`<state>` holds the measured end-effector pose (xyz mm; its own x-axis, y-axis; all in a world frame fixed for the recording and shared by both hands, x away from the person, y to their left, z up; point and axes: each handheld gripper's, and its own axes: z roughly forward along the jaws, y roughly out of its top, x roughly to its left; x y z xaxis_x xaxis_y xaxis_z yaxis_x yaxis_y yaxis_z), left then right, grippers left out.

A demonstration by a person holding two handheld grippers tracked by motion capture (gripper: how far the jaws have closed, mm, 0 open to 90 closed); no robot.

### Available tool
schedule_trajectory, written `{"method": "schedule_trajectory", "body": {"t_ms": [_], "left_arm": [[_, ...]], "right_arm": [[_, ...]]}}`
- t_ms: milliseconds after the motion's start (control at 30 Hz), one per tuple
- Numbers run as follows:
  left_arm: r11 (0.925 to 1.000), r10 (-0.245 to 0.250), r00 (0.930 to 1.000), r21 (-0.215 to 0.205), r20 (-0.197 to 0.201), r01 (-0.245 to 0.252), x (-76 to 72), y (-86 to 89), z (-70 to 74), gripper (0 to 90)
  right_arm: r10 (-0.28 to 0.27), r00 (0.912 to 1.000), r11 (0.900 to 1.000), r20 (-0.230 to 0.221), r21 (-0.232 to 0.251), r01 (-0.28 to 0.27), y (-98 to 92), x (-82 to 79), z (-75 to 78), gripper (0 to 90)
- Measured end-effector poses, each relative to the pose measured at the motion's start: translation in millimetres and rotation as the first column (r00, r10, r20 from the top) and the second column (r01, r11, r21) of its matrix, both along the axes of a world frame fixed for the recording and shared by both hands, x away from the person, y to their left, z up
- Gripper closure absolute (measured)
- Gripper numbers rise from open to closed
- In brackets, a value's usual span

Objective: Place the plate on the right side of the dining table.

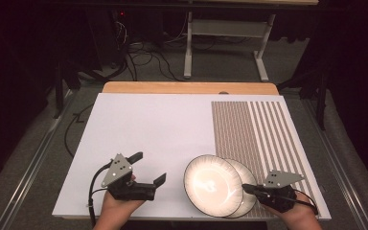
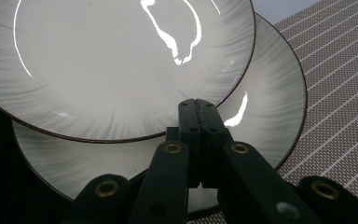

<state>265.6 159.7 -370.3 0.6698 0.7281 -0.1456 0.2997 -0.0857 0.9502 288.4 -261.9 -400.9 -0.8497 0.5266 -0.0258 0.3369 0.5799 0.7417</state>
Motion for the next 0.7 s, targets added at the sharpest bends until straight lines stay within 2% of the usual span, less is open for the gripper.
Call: {"method": "schedule_trajectory", "body": {"t_ms": [100, 200, 300, 333, 433, 533, 633, 667, 700], "left_arm": [[0.9980, -0.061, 0.9973, -0.022, -0.042, 0.060, -0.1, -18.6, -2.9, 0.7], [0.9933, -0.115, 0.9896, 0.003, -0.087, 0.115, -0.5, -43.8, -7.9, 1.1], [0.9885, -0.141, 0.9819, 0.036, -0.126, 0.147, 0.4, -59.9, -14.2, 2.3], [0.9855, -0.154, 0.9764, 0.048, -0.152, 0.163, 1.9, -65.6, -18.2, 2.8], [0.9812, -0.172, 0.9654, 0.052, -0.196, 0.186, 4.2, -73.0, -23.8, 5.8], [0.9789, -0.190, 0.9494, 0.026, -0.250, 0.203, 7.4, -77.7, -30.5, 9.8], [0.9772, -0.191, 0.9390, 0.035, -0.286, 0.210, 9.5, -81.3, -34.6, 13.9], [0.9752, -0.201, 0.9308, 0.029, -0.306, 0.219, 10.8, -82.5, -36.3, 15.7], [0.9746, -0.202, 0.9259, 0.027, -0.319, 0.222, 11.6, -83.2, -37.1, 16.8]], "right_arm": [[0.007, 1.0000, 1.000, -0.002, -0.006, -0.007, 2.2, -0.5, 0.0, 90.0], [0.015, 0.9999, 1.000, -0.004, -0.010, -0.015, 4.9, -0.7, -0.7, 90.0], [0.017, 0.9998, 1.000, -0.007, -0.016, -0.017, 6.8, -0.9, -1.0, 90.0], [0.017, 0.9998, 1.000, -0.007, -0.016, -0.017, 7.1, -0.9, -1.1, 90.0], [0.017, 0.9998, 1.000, -0.005, -0.015, -0.017, 7.6, -1.0, -1.1, 90.0], [0.018, 0.9998, 1.000, -0.001, -0.019, -0.018, 8.0, -1.4, -0.4, 90.0], [0.021, 0.9998, 1.000, -0.003, -0.016, -0.021, 9.3, -2.2, -0.5, 90.0], [0.028, 0.9996, 0.999, -0.001, -0.019, -0.028, 9.9, -2.2, -0.5, 90.0], [0.031, 0.9995, 0.999, 0.003, -0.020, -0.031, 11.0, -2.4, -0.6, 90.0]]}}
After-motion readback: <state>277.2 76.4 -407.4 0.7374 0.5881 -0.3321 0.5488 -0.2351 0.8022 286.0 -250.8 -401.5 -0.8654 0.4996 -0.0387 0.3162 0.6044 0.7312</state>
